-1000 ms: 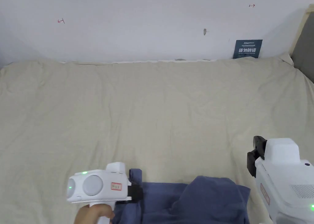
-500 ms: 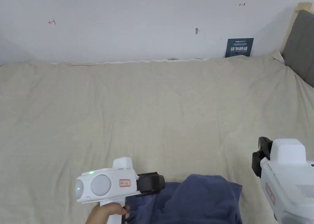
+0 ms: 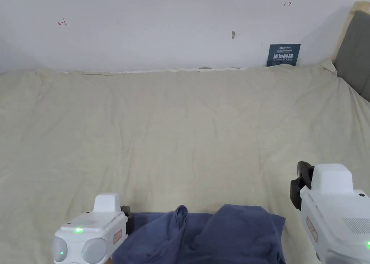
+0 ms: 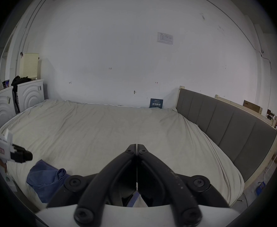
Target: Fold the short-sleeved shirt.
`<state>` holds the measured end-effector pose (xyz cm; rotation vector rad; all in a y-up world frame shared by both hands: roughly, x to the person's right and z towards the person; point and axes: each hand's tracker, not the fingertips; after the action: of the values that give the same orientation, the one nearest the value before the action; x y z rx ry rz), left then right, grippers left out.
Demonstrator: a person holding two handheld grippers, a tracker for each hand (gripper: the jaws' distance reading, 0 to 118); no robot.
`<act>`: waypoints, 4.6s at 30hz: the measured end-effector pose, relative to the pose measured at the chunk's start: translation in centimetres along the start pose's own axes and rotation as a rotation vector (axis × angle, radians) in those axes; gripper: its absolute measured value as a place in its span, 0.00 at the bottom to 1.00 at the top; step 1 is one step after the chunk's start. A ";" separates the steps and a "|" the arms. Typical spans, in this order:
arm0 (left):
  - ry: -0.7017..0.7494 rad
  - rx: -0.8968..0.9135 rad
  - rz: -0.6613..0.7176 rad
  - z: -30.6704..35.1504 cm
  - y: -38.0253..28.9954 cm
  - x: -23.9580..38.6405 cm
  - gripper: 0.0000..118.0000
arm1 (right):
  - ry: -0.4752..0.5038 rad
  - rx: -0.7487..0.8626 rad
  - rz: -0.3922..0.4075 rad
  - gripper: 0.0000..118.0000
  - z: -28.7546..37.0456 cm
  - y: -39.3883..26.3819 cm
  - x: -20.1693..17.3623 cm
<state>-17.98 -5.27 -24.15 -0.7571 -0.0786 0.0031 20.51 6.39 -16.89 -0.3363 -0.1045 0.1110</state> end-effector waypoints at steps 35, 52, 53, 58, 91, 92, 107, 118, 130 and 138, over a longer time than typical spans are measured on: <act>-0.447 -0.138 0.335 0.5 0.5 -1.5 0.04 | -0.015 -0.027 -0.009 0.02 -0.1 -0.2 1.7; -0.515 -0.320 0.545 -7.8 -2.8 -11.0 0.63 | -0.004 -0.080 0.017 0.02 -1.7 -0.7 0.1; -0.516 -0.309 0.511 -7.8 -2.9 -10.6 0.58 | -0.007 -0.084 0.020 0.02 -1.7 -0.7 0.1; -0.504 -0.301 0.438 -8.4 -2.9 -11.2 0.45 | -0.016 -0.099 0.017 0.02 -2.0 -0.9 0.3; -0.412 -0.239 0.104 4.3 7.2 2.5 0.07 | 0.034 -0.022 -0.026 0.02 0.4 0.2 0.7; -0.420 -0.253 0.085 3.9 7.3 4.0 0.07 | 0.030 -0.021 -0.028 0.02 0.5 0.1 0.9; -0.429 -0.441 -0.035 -5.6 2.6 17.6 0.71 | -0.047 -0.047 -0.052 0.02 1.6 -1.2 4.5; -0.386 0.000 0.022 2.2 5.0 13.1 0.89 | -0.034 -0.043 -0.060 0.02 1.4 -1.0 3.9; -0.212 0.100 -0.079 0.6 0.8 11.4 0.00 | -0.009 -0.033 -0.064 0.02 1.3 -1.0 3.3; -0.290 0.050 -0.199 -1.6 -3.3 17.6 0.00 | -0.038 -0.046 -0.075 0.02 1.3 -1.6 4.8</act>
<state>-0.38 -8.27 -21.80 -0.6921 -0.4284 -0.0739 25.22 5.91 -14.71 -0.3762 -0.1569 0.0408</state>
